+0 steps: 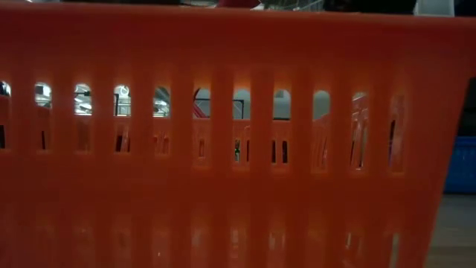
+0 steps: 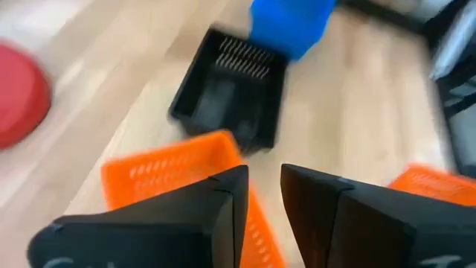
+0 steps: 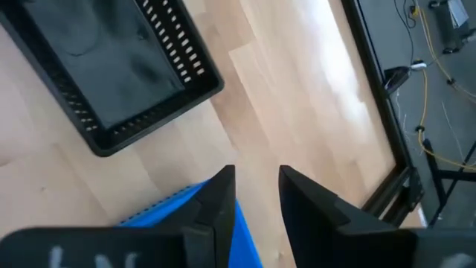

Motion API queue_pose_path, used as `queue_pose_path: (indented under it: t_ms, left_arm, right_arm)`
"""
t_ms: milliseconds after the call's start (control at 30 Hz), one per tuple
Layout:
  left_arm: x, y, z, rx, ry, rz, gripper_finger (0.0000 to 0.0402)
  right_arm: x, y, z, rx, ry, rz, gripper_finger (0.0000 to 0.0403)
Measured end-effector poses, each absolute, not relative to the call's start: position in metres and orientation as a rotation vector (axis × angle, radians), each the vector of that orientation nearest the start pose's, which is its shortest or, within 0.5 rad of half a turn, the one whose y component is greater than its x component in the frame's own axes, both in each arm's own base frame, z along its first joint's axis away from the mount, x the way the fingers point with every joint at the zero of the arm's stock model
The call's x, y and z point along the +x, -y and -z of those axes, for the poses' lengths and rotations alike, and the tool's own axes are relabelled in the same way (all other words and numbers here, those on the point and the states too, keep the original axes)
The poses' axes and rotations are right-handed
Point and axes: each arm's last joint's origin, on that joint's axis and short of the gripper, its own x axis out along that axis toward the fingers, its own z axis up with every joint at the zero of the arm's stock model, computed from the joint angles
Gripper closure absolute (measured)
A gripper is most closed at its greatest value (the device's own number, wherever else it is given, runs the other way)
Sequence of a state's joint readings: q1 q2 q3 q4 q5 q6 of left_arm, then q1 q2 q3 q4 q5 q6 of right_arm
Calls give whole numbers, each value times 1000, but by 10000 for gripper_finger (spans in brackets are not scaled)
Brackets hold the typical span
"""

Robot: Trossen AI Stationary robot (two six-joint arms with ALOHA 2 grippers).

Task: Stack baskets by color
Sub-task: Adjust the stacked orange and black bins

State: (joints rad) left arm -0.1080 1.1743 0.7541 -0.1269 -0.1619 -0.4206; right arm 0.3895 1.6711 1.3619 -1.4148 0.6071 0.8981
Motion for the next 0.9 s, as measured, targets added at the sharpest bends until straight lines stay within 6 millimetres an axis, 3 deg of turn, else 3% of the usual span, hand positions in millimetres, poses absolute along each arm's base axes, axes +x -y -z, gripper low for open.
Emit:
queue_pose_path:
  t_ms: [233,367,600,900]
  left_arm:
    - [277,19,-201,-369,-755,-311,328]
    - [284,20,-182,-375,-835,-301,328]
    - [273,28,-170,-396,-1034,-206,328]
    - [250,25,-167,-308,-1225,-303,328]
  right_arm:
    - [264,-103,-256,-79,-1222,782,299]
    - [263,-106,-256,-89,-1224,772,299]
    - [262,-108,-256,-98,-1223,768,299]
    - [263,-107,-256,-116,-1207,775,299]
